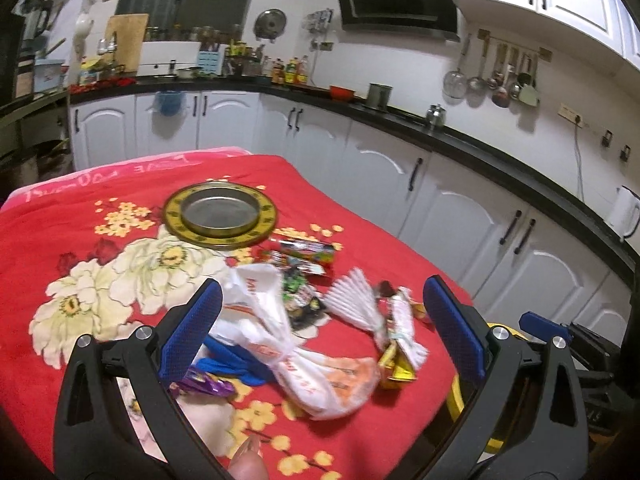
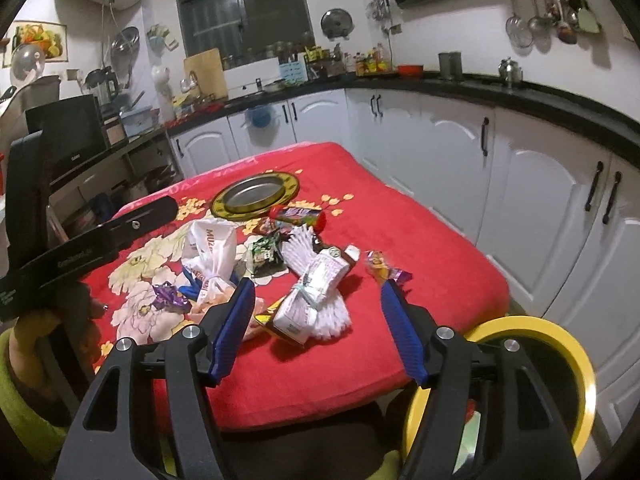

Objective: Collect trash
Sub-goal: 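Move both tools back over the table toward the remaining trash, then grasp the white plastic bag with the left tool while the right tool grasps the milk carton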

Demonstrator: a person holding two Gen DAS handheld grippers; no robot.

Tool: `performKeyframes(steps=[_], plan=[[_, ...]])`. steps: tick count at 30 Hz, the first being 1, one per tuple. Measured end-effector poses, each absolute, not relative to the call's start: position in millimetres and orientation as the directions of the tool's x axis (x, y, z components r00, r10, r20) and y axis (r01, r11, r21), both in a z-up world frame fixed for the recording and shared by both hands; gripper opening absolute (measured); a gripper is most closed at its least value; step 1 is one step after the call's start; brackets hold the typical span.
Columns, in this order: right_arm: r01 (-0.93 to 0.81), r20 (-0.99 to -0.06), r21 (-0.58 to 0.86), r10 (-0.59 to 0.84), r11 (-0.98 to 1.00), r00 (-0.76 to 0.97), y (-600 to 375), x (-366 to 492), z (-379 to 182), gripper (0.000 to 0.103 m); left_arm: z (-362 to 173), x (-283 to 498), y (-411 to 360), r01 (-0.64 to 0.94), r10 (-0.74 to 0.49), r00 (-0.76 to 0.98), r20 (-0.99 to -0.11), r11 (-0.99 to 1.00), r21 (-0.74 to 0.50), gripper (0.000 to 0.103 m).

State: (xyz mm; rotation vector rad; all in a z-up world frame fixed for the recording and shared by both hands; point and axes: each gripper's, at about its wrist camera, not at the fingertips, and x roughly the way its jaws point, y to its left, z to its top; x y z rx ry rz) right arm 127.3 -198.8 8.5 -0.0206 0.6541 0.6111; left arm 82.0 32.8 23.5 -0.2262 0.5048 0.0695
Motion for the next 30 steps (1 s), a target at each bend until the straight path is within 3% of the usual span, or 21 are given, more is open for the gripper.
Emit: performKeyframes(steps=[12,30], plan=[[-0.49,-0.677,0.267,0.524,0.83,0.517,-159.2,189.6,-28.0,0.064,-0.3,100.5,81.7,-0.226,0.069,0.83,-0.554,0.949,-0.221,0.092],[-0.417,-0.761,0.326,0.497,0.849,0.417,-130.3,244.5,-67.7,0.064,-42.9,144.9,103.3,-0.242,0.022,0.752,-0.659,0.939,-0.244,0.092]])
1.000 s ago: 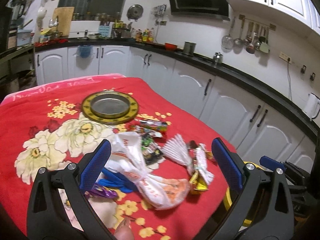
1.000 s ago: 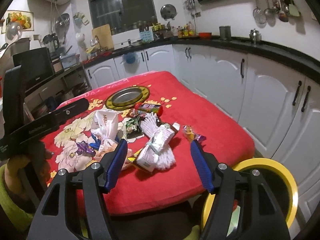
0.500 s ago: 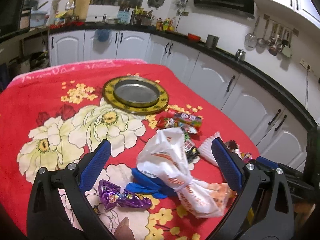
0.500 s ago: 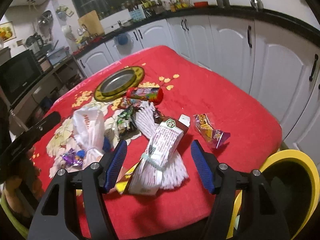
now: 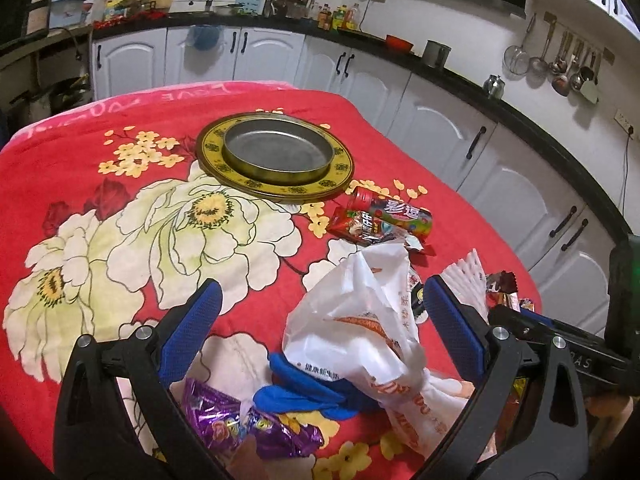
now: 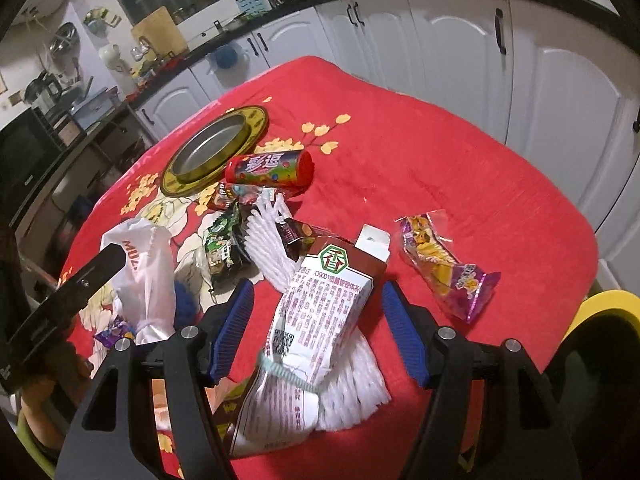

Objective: Collect trash
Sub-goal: 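Grasp the white plastic bag with the left tool while the right tool grasps the milk carton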

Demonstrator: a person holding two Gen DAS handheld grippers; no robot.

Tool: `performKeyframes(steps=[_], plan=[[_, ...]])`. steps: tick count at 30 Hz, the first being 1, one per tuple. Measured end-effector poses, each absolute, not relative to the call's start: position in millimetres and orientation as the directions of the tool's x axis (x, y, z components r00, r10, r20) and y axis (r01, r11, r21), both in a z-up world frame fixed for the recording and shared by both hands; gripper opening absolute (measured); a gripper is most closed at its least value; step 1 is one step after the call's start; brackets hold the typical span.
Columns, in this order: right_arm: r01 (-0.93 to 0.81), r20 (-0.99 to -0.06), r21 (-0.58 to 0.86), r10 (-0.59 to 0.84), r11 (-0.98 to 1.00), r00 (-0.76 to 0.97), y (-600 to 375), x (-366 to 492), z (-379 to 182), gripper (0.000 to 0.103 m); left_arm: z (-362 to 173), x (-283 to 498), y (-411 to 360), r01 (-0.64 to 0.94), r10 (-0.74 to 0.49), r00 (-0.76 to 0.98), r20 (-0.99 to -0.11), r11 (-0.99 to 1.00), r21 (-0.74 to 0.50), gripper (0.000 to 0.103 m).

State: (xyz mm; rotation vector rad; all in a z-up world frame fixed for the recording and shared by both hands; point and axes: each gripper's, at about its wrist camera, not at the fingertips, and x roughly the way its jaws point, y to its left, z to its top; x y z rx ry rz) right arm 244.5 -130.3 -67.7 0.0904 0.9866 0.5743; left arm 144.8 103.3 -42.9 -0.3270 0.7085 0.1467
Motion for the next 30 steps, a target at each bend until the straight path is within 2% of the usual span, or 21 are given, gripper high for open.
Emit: performKeyframes(steps=[2,3,7,11,13,16,17,21,30], plan=[[-0.41,-0.761,0.333,0.499,0.849,0.416,-130.5,246.4,-69.9,0.055,-43.4,146.3,101.3,-0.23,0.014,0.75,-0.661,0.943,-0.241,0.092],[-0.407,-0.76,0.336,0.5,0.849,0.415,-131.0,246.6,-70.4,0.047,-43.8,147.0,100.3,-0.223,0.012,0.749,-0.663,0.946,-0.235,0.09],[-0.403,-0.742,0.358,0.518,0.842,0.425,-135.3,242.3,-66.8,0.04,-46.6,148.5,99.2,-0.209,-0.004,0.74,-0.672,0.949,-0.236,0.074],[-0.413,-0.717,0.358,0.53,0.837,0.453,-140.0,231.0,-57.4,0.036,-49.5,149.7,99.9,-0.207,-0.012,0.729,-0.685,0.949,-0.237,0.059],[-0.419,-0.702,0.361,0.539,0.833,0.465,-142.2,224.7,-51.8,0.035,-48.3,148.9,98.7,-0.199,-0.014,0.729,-0.684,0.952,-0.232,0.046],[-0.422,-0.684,0.365,0.547,0.83,0.483,-147.0,217.3,-44.8,0.034,-45.9,147.7,95.4,-0.185,-0.013,0.731,-0.682,0.959,-0.217,0.035],[-0.421,-0.677,0.371,0.551,0.828,0.488,-149.3,214.9,-42.1,0.034,-45.3,147.3,94.6,-0.181,-0.016,0.731,-0.682,0.959,-0.216,0.035],[-0.425,-0.653,0.381,0.564,0.821,0.505,-156.7,207.4,-32.0,0.033,-36.5,143.8,91.1,-0.165,-0.011,0.744,-0.668,0.966,-0.199,0.022],[-0.446,-0.61,0.39,0.589,0.806,0.53,-165.2,191.4,-11.9,0.032,1.0,127.3,86.2,-0.11,-0.033,0.81,-0.586,0.972,-0.207,0.02]])
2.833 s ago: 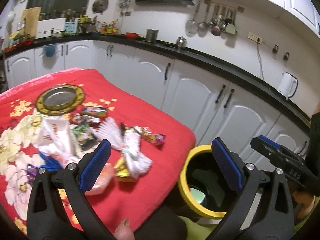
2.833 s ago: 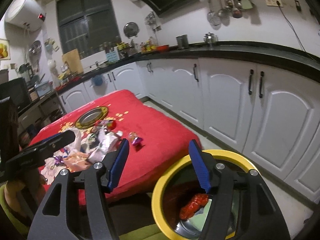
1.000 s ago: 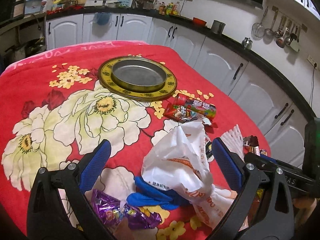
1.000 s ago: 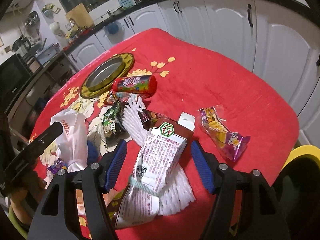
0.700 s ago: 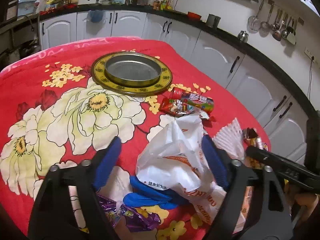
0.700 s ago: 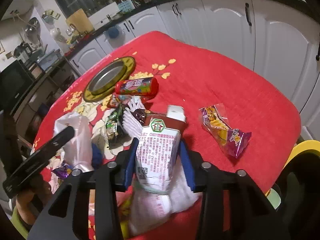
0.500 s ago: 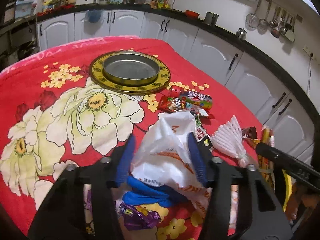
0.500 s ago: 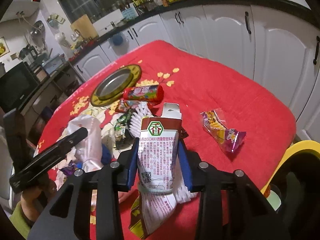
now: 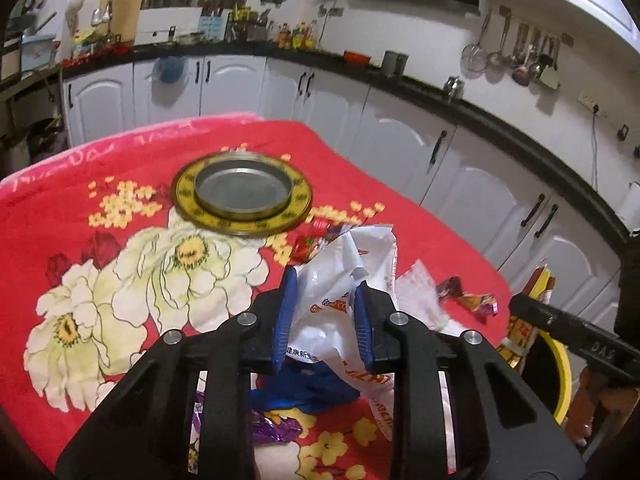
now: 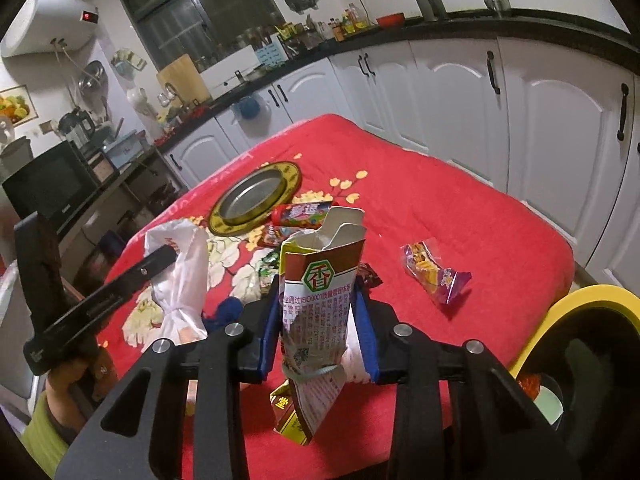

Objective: Collect trash
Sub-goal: 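Grasp the white plastic bag with the left tool while the right tool grasps the milk carton, then carry the bag and carton over the bin and open both tools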

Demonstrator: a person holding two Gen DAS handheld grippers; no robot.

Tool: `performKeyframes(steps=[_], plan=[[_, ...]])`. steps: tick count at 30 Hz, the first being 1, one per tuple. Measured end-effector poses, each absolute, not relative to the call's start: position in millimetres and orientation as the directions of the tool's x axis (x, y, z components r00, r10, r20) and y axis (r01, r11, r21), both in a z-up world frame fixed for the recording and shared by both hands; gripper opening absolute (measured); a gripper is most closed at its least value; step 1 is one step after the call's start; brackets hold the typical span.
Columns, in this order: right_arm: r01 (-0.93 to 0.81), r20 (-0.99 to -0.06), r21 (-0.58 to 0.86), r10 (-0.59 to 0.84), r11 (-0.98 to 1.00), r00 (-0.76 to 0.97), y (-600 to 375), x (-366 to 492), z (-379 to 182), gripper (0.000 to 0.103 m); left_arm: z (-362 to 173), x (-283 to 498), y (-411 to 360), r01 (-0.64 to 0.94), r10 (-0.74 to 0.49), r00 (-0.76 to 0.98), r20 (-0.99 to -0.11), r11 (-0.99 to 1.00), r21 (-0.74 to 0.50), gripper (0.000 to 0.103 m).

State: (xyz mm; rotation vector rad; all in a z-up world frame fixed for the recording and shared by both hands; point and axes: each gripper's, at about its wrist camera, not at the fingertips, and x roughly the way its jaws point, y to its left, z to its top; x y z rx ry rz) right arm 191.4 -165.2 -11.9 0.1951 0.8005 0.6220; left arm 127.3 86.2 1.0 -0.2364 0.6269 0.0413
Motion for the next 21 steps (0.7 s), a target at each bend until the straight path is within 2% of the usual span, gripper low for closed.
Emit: performKeyframes(steps=[21], plan=[[-0.464,-0.482,0.357,0.586,0.811,0.652,-211.9,153.7,41.1,0.031,47.9,95.1,39.5,0.031,-0.121,0.876,-0.467,0.98,-0.196,0.019]])
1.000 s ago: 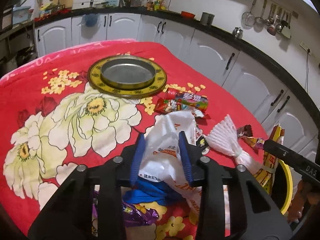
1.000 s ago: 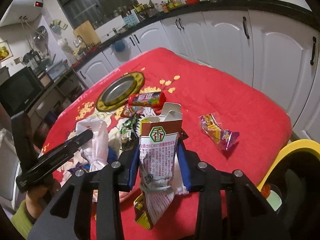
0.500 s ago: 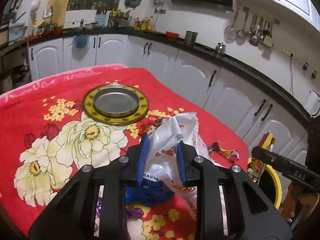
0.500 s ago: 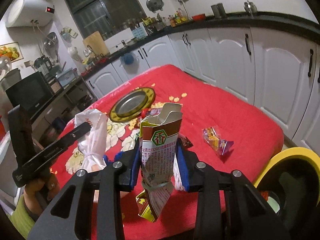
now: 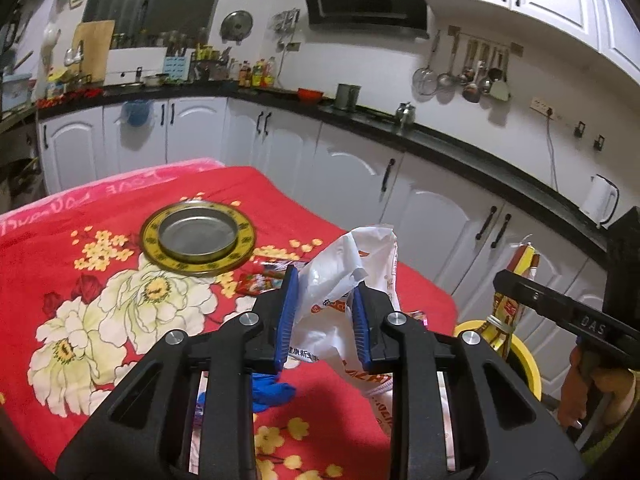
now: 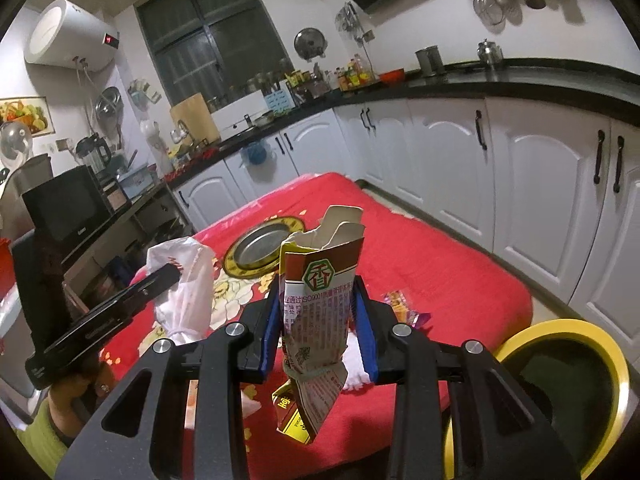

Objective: Collect trash
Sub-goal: 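Carry the bag and carton over the bin and open both tools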

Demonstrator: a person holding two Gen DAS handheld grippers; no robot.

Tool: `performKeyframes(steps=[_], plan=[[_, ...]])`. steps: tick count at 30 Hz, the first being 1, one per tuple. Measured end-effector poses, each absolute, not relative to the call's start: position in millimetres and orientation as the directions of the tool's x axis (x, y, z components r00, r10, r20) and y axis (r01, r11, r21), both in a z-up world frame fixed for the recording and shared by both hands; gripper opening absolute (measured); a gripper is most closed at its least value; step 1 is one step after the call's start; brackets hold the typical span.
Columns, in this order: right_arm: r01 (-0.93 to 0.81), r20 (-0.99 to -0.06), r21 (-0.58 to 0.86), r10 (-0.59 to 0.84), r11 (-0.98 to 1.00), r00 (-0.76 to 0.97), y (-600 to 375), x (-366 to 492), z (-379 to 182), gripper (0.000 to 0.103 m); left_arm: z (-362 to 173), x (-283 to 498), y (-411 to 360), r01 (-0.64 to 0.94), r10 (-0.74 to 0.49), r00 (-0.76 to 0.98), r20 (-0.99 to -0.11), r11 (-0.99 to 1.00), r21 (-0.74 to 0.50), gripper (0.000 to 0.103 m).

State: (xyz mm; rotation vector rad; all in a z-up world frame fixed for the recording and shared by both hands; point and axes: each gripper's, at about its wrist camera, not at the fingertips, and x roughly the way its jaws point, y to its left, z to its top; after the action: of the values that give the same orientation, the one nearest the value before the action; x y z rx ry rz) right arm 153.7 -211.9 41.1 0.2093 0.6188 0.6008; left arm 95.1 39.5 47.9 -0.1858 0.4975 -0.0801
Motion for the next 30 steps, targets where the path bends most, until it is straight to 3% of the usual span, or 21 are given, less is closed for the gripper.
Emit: performKeyframes(steps=[13,30], plan=[[-0.396,-0.454,0.342,0.519,0.852,0.725,-263.0,142.7,48.5,0.031,59.7,82.4,-11.7,0.135,-0.19,0.883,-0.429,0.979,-0.156,0.019],[-0.263,-0.464,0.346,0.407,0.901,0.787,-345.4,134.8,34.5,0.031,47.4,92.8,-90.7,0.251,-0.277,0.849,-0.449,0.961,-0.118,0.019]])
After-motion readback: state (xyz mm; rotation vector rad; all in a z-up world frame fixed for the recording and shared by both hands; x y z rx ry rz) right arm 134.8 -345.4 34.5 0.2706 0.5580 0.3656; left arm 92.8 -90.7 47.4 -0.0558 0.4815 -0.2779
